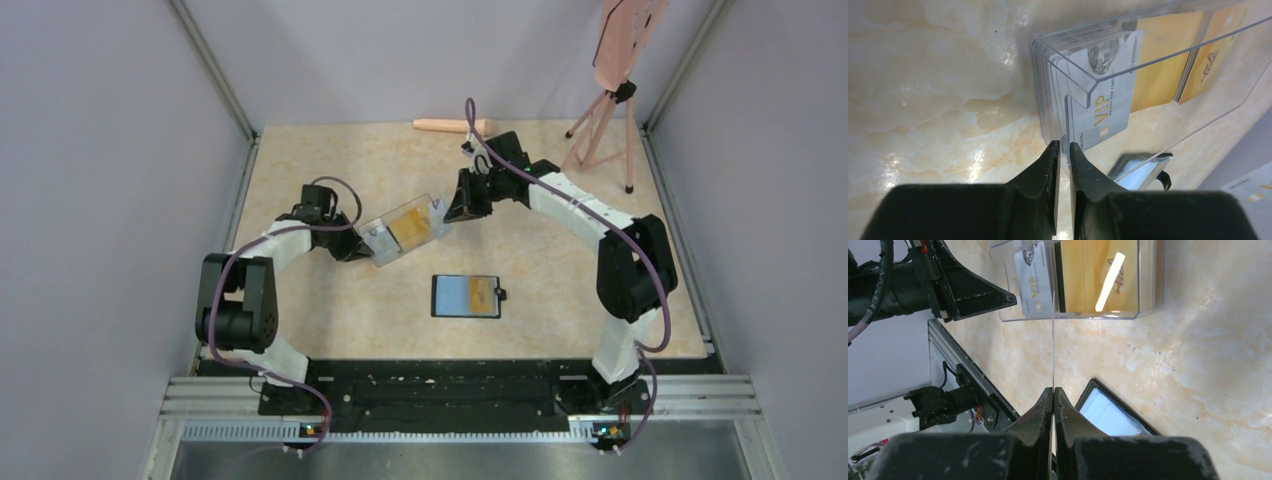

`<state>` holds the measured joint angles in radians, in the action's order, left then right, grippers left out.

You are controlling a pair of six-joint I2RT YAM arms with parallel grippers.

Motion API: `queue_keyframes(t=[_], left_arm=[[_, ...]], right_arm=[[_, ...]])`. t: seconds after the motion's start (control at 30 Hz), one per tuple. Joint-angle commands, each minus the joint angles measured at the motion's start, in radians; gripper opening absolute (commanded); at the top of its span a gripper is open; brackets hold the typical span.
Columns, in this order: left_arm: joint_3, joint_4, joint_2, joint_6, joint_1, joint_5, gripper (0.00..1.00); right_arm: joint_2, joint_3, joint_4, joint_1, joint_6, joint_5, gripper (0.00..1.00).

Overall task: Put the credit cards into the card holder
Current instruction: Pick up the credit card from the storage box, then insert the credit card into the card holder.

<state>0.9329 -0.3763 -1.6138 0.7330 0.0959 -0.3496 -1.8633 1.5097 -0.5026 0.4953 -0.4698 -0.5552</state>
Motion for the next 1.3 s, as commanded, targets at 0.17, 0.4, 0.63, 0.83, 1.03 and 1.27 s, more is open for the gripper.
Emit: queue_keyframes(t=[0.17,0.4,0.63,0.83,1.03,1.27], left_arm=[[0.053,-0.107,0.199,-0.094,0.045,0.059,0.21],[0.018,-0.135,0.261,-0.086,0.217,0.06,0.19],[-0.021,-0.029,0.146,0.0,0.451,0.004,0.14],[-0.022,0.04,0.034,0.061,0.502,-0.061,0.14],[0.0,0.007,-0.019,0.039,0.503,-0.045,0.14],[-0.002,0.02,-0.088,0.029,0.503,-0.067,0.14]], right_arm=[[0.186,-0.166,0.135,-0.041,-0.049,-0.074,0.0],[0.264,-0.324,0.137,-0.057,-0.089,-0.058,0.0],[0.347,-0.512,0.189,-0.125,-0.237,-0.09,0.0],[0.429,-0.64,0.227,-0.13,-0.281,-0.073,0.0],[0.504,-0.768,0.365,-0.129,-0.281,-0.107,0.0],[0.516,-0.847,0.456,-0.129,-0.185,-0.118,0.0]])
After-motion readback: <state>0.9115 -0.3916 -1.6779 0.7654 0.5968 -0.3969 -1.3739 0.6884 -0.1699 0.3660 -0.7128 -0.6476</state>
